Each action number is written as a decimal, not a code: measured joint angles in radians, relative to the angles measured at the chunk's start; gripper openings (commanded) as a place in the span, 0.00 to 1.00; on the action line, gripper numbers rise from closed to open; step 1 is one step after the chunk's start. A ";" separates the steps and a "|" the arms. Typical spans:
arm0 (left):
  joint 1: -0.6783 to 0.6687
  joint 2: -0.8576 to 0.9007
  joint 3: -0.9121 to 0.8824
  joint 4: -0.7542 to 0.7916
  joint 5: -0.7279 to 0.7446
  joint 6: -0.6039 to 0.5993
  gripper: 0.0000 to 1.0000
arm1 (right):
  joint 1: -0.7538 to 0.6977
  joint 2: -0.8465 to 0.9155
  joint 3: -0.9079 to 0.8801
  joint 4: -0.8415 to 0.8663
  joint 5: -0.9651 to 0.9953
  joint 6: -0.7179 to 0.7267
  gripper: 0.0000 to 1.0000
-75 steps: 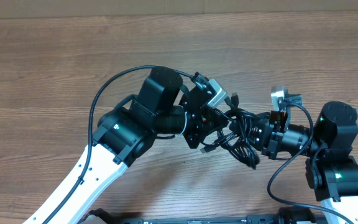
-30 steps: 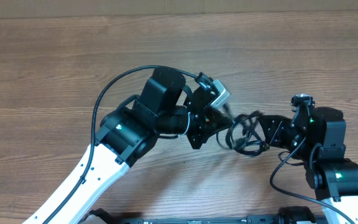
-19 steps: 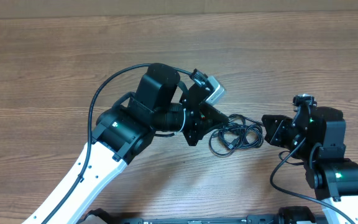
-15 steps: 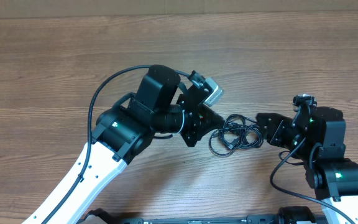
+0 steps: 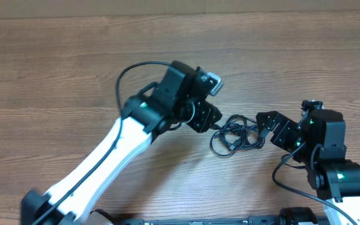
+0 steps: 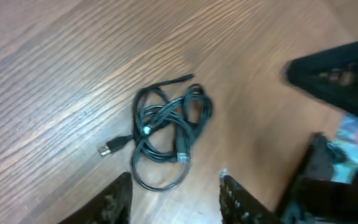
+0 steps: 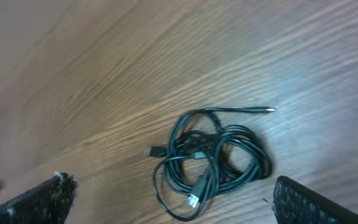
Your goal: Untangle cables
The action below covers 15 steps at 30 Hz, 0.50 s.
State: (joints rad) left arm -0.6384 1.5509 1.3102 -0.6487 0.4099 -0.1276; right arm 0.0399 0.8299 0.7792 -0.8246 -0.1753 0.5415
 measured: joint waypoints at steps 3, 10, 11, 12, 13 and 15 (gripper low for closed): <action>0.000 0.083 0.000 0.050 -0.003 0.005 0.50 | 0.000 0.000 0.000 -0.005 0.027 0.037 1.00; 0.002 0.248 0.001 0.188 0.060 0.040 0.91 | 0.000 0.000 0.000 -0.006 0.056 0.098 1.00; 0.000 0.268 0.001 0.198 0.067 0.042 0.88 | 0.000 0.000 0.000 -0.006 0.058 0.103 1.00; -0.002 0.287 0.002 0.212 0.071 0.042 0.85 | 0.000 0.000 0.000 -0.006 0.060 0.106 1.00; -0.003 0.311 0.002 0.227 0.075 0.044 0.82 | 0.000 0.000 0.000 -0.005 0.060 0.109 1.00; -0.009 0.357 0.002 0.241 0.080 0.049 0.77 | 0.000 0.000 0.000 -0.006 0.061 0.113 1.00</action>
State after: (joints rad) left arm -0.6472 1.9076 1.3121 -0.4076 0.4900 -0.0784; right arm 0.0399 0.8299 0.7792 -0.8310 -0.1143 0.6540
